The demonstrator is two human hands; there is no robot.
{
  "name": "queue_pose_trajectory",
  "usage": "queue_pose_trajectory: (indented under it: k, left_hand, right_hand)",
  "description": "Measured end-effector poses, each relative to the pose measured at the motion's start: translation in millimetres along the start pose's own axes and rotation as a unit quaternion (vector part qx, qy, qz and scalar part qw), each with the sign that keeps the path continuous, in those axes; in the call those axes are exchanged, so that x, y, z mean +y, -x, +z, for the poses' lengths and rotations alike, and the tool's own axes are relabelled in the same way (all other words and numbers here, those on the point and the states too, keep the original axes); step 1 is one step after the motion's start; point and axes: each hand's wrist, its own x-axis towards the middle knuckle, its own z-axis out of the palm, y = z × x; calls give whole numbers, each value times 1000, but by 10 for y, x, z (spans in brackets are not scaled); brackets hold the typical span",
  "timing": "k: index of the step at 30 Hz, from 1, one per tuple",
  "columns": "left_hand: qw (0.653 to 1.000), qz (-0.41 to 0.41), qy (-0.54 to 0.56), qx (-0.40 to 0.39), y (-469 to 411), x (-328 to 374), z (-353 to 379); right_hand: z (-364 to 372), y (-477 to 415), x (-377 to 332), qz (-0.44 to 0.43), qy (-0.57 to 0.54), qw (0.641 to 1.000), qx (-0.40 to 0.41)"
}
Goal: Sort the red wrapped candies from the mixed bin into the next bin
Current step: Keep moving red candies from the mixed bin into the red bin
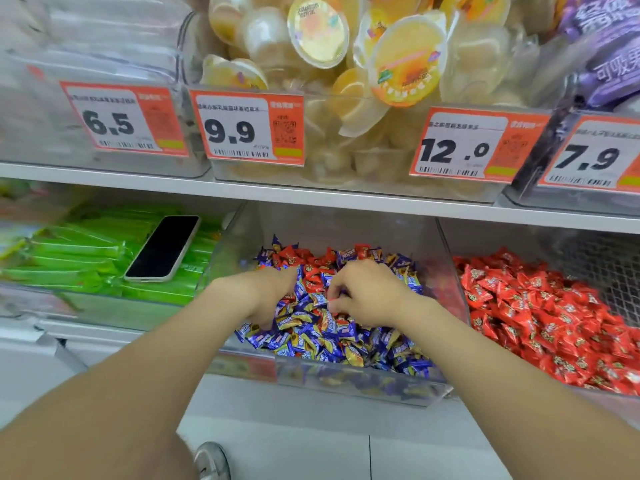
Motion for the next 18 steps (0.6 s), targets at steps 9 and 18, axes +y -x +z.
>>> queue_pose_trajectory:
  k: [9, 18]
  left_hand:
    - [992, 33, 84, 84, -46, -165, -39]
    - [998, 12, 12, 60, -100, -212, 5]
  right_hand:
    - [-214, 46, 191, 77, -176, 975, 108]
    - [-183, 147, 243, 75, -58, 995, -30]
